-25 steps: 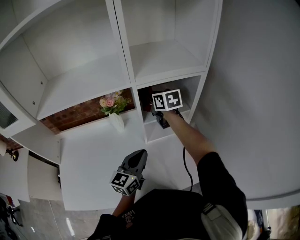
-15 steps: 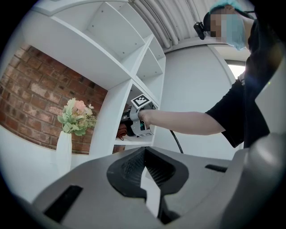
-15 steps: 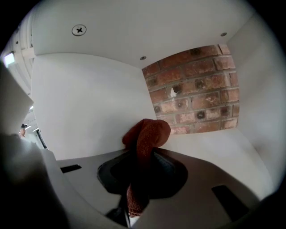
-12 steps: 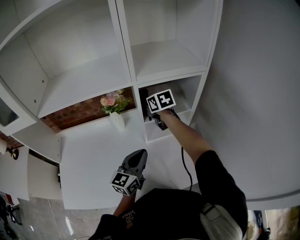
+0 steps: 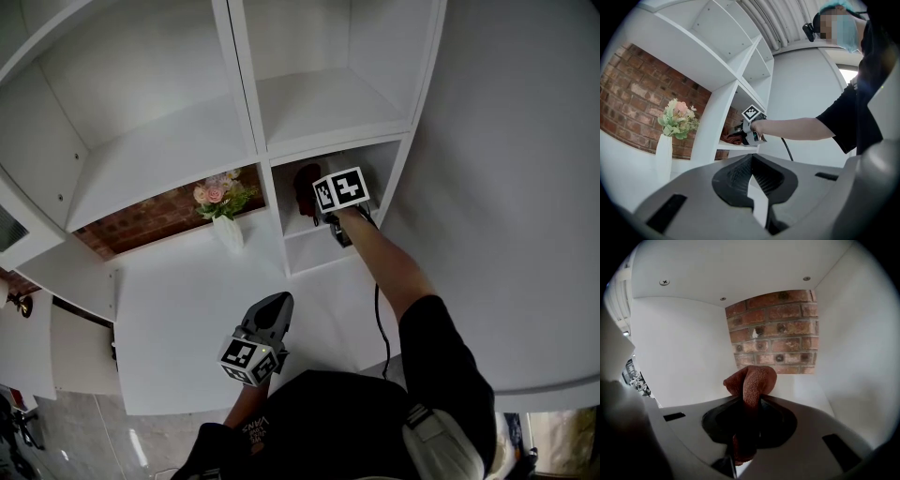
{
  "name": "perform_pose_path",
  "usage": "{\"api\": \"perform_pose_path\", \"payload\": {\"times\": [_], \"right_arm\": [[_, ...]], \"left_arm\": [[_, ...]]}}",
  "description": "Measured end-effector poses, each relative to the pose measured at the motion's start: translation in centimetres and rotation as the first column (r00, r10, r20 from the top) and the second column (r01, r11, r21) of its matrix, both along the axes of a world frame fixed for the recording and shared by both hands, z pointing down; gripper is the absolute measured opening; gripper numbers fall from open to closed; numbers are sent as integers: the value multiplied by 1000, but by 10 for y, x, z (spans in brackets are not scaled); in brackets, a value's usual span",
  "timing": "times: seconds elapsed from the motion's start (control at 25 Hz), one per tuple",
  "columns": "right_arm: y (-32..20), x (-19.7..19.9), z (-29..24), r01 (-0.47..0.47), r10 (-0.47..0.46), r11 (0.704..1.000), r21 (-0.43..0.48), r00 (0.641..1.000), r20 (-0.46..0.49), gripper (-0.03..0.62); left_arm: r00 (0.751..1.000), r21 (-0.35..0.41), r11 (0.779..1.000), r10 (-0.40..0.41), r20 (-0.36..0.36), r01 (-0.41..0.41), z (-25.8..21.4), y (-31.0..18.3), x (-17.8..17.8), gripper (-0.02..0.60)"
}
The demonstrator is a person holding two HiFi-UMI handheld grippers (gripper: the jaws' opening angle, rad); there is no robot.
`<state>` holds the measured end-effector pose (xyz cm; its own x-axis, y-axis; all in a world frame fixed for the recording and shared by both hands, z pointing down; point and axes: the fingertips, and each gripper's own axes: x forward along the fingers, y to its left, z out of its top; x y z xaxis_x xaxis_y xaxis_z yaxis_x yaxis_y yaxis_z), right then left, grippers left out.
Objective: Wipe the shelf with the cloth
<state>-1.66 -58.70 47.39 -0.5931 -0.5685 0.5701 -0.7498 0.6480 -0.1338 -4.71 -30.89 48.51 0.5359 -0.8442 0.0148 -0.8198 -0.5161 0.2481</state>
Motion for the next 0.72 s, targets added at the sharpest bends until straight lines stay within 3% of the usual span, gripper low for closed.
{"api": "perform_pose_path", "payload": {"times": [0.2,0.36,0.6,0.72], "right_arm": [[-14,46,-5,-96,101,994,59,991,-88,55],[-22,80,-10,-170,198,973,157,963,-181,55],[-15,88,-28,-183,258,939,290,935,-244,57],[-15,92,-32,-211,290,927,311,928,-234,57]], "left_arm": [[1000,-5,1000,29,-8,-29,3,-3,7,6],[998,-6,998,54,-13,-54,5,-3,13,6],[997,-12,997,76,-27,-76,5,-1,18,6],[997,-11,997,78,-29,-79,5,1,17,6]]}}
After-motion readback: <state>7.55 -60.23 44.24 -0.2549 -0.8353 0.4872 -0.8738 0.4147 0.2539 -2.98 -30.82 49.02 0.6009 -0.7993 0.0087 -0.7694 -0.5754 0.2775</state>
